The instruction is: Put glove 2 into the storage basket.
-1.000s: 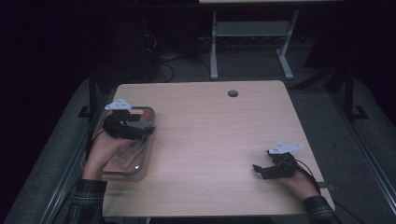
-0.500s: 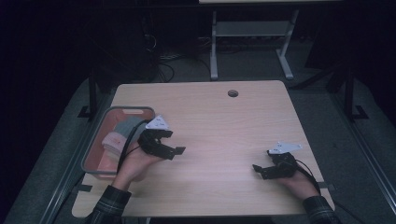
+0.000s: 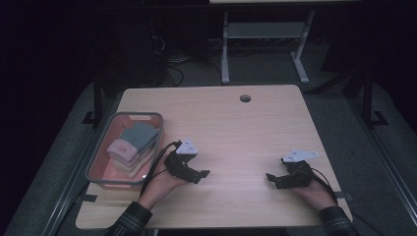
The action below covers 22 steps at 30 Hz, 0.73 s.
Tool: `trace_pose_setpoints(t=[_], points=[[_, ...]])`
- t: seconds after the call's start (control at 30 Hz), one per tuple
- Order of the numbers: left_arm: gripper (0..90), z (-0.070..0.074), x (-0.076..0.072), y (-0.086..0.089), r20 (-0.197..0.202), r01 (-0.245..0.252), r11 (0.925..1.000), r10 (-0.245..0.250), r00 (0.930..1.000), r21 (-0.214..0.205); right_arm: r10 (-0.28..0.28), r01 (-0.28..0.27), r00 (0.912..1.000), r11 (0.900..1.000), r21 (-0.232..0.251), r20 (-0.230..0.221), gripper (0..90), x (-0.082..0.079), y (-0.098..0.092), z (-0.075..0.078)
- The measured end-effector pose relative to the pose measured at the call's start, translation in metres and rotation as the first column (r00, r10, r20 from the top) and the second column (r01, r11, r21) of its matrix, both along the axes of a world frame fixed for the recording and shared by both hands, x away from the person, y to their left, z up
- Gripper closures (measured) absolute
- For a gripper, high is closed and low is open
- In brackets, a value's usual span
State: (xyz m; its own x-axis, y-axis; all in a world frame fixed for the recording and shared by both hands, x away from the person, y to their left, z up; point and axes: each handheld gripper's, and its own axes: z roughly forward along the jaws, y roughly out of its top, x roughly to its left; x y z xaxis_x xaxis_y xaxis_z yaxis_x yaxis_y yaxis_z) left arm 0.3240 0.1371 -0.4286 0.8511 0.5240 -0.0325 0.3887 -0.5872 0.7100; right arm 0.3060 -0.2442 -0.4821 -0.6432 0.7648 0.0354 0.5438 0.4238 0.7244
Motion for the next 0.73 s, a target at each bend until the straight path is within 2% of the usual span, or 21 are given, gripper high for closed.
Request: trace_pose_setpoints(t=[0.1, 0.2, 0.27, 0.37, 0.53, 0.73], points=[[17.0, -0.01, -0.001, -0.004, 0.006, 0.009, 0.9998, -0.009, 0.9999, 0.018, 0.0, 0.0, 1.0, 1.0, 0.001, -0.002, 13.9, 0.0, 0.0, 0.0], [17.0, -0.022, -0.004, -0.012, 0.019, 0.024, 0.9971, -0.025, 0.9995, 0.072, 0.0, 0.0, 1.0, 1.0, 0.001, -0.001, 13.8, 0.0, 0.0, 0.0], [17.0, -0.028, -0.003, -0.014, -0.001, 0.041, 0.9954, -0.041, 0.9992, 0.086, 0.0, 0.0, 1.0, 1.0, 0.0, 0.0, 13.8, 0.0, 0.0, 0.0], [17.0, -0.036, -0.003, -0.018, -0.005, 0.039, 0.9935, -0.038, 0.9993, 0.107, 0.0, 0.0, 1.0, 1.0, 0.001, -0.002, 13.8, 0.0, 0.0, 0.0], [15.7, -0.039, -0.003, -0.019, -0.016, 0.047, 0.9927, -0.046, 0.9988, 0.111, 0.0, 0.0, 1.0, 1.0, 0.0, 0.0, 13.8, 0.0, 0.0, 0.0], [14.0, -0.04, -0.003, -0.017, -0.023, 0.058, 0.9938, -0.056, 0.9982, 0.095, -0.001, 0.001, 1.0, 1.0, -0.001, 0.001, 13.2, -0.001, 0.0, 0.0]])
